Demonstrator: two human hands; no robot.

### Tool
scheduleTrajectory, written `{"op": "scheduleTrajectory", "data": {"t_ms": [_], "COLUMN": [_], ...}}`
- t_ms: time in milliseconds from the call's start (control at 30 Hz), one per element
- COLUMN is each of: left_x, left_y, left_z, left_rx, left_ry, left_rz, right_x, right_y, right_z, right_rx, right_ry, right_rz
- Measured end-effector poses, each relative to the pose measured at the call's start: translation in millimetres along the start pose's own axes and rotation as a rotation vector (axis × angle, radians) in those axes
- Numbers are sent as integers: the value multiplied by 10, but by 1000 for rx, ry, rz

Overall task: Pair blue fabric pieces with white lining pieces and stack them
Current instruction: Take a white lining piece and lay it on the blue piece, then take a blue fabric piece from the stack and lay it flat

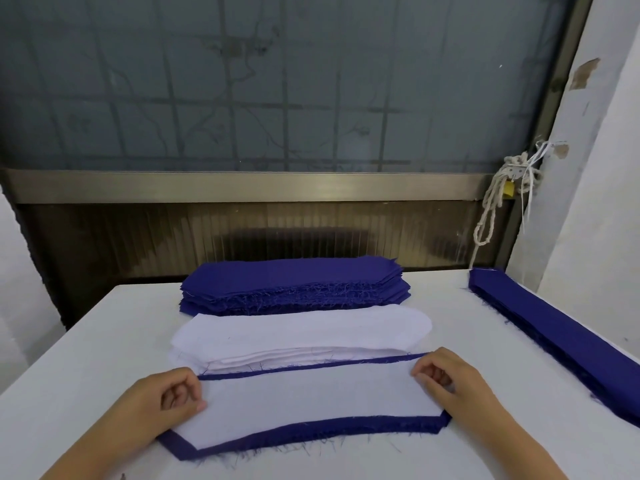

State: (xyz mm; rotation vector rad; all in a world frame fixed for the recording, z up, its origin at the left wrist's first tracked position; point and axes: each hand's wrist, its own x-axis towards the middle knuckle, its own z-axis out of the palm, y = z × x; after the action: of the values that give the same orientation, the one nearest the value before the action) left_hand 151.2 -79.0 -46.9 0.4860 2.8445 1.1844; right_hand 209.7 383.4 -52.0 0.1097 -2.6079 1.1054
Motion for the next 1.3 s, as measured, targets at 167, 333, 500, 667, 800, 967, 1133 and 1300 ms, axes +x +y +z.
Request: {"op": "scheduleTrajectory", "data": {"t_ms": [167, 333, 500, 667, 800, 967, 1133, 1300], "left_x": [23, 77, 325, 820, 1339, 1776, 1978, 2094], "left_y": [-27, 16, 340, 694, 815, 825, 750, 603], "left_z": [55, 120, 71, -8, 17, 110, 173, 202], "left_rx": [19, 65, 155, 258, 329, 432, 445, 254], "left_ry": [20, 127, 288, 423, 365, 278, 374, 459], "left_rz": [11, -12, 46, 211, 146, 34, -5, -103], "right_x": [9, 44, 275, 795, 1380, 1964, 2229, 2400], "right_y": [-60, -114, -262, -528, -823, -1117, -1131, -1098], "right_z": [-13, -33, 6, 211, 431, 737, 1035, 1196], "right_rx": [-30, -81, -157, -223, -262, -343, -345, -430], "right_ry": [-67, -104, -59, 62, 2, -194, -209, -189], "right_rz": [10, 3, -47, -178, -242, -198, -84, -35]}}
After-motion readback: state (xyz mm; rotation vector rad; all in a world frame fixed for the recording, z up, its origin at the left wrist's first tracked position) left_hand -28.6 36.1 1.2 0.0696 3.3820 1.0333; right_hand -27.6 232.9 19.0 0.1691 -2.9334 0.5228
